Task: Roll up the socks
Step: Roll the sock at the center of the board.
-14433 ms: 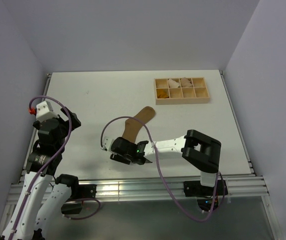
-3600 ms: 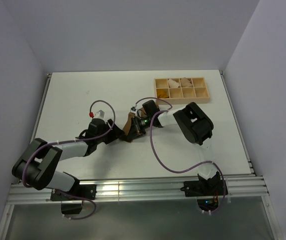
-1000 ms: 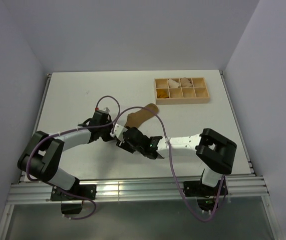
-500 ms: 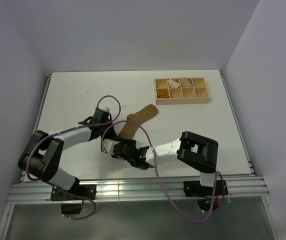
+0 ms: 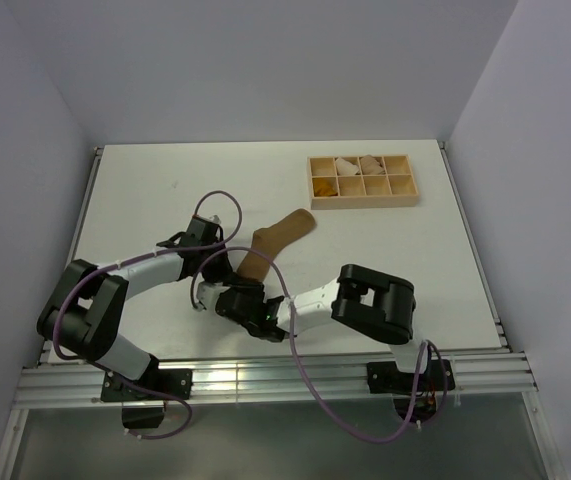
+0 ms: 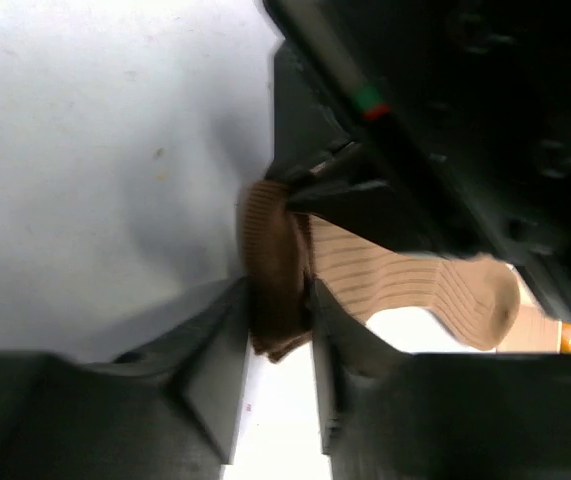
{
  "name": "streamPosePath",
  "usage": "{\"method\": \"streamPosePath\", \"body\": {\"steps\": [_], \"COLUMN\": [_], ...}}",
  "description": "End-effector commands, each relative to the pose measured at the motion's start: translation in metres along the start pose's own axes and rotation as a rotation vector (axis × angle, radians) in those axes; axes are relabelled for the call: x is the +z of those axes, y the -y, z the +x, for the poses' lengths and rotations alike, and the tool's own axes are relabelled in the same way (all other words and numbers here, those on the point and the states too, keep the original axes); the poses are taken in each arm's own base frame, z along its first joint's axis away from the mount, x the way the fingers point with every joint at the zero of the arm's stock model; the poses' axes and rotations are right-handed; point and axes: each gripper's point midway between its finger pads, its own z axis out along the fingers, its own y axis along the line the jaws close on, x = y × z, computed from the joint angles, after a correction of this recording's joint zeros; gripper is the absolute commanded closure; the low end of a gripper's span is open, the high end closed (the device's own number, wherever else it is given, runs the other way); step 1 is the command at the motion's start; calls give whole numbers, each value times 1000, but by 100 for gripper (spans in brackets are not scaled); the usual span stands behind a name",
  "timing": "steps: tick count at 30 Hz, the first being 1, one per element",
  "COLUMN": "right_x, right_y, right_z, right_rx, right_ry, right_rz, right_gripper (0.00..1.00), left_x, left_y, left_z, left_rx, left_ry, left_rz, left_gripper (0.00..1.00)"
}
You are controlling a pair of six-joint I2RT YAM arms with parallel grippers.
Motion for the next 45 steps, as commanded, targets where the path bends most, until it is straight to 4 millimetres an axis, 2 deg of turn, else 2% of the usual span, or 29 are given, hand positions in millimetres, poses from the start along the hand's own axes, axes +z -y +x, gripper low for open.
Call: {"method": "streamPosePath", "body": {"steps": [1, 6, 9, 10, 19, 24, 28, 33, 35, 39, 41, 43, 44, 45], "right_x": [5, 6, 5, 6, 2, 3, -1, -8, -5, -11, -11, -16, -14, -12], "right_y": [-18, -30, -38, -37, -40, -39, -41, -42, -32, -31, -28, -30, -22, -25], "right_z": [13, 16, 18, 21, 31, 37, 33, 22, 24, 17, 16, 11, 9, 11], "right_rx": [-38, -37, -27, -18, 110, 190, 262, 393, 446, 539, 610, 682, 717, 767], "right_ry": [-48, -65, -70, -77, -95, -105, -91, -42, -45, -10, -1, 5, 12, -9], "right_rz": [-46, -103, -153, -159, -310, -388, -486, -658, -675, -784, -834, -913, -929, -954], "right_gripper": [65, 89, 98, 99, 100, 100, 100, 100, 100, 100, 100, 100, 100, 100], "left_x": [-2, -4, -6, -6, -13, -18, -25, -38, -42, -51, -54, -58, -60, -61], "left_y": [9, 10, 12, 12, 7, -1, -12, -27, -34, -44, -45, -38, -36, -31], "left_z": [-1, -2, -4, -5, -16, -20, -30, -40, -41, -47, -47, -50, -48, -45], "left_rx": [18, 14, 5, 3, -58, -99, -149, -233, -265, -321, -327, -316, -300, -290], "left_ry": [-16, -11, 0, 8, 74, 105, 159, 240, 264, 319, 337, 358, 362, 349], "left_rz": [30, 34, 36, 34, 32, 31, 14, 4, 1, 17, 38, 84, 109, 137], "left_gripper": [100, 100, 98, 94, 59, 48, 36, 30, 29, 22, 20, 19, 19, 19]}}
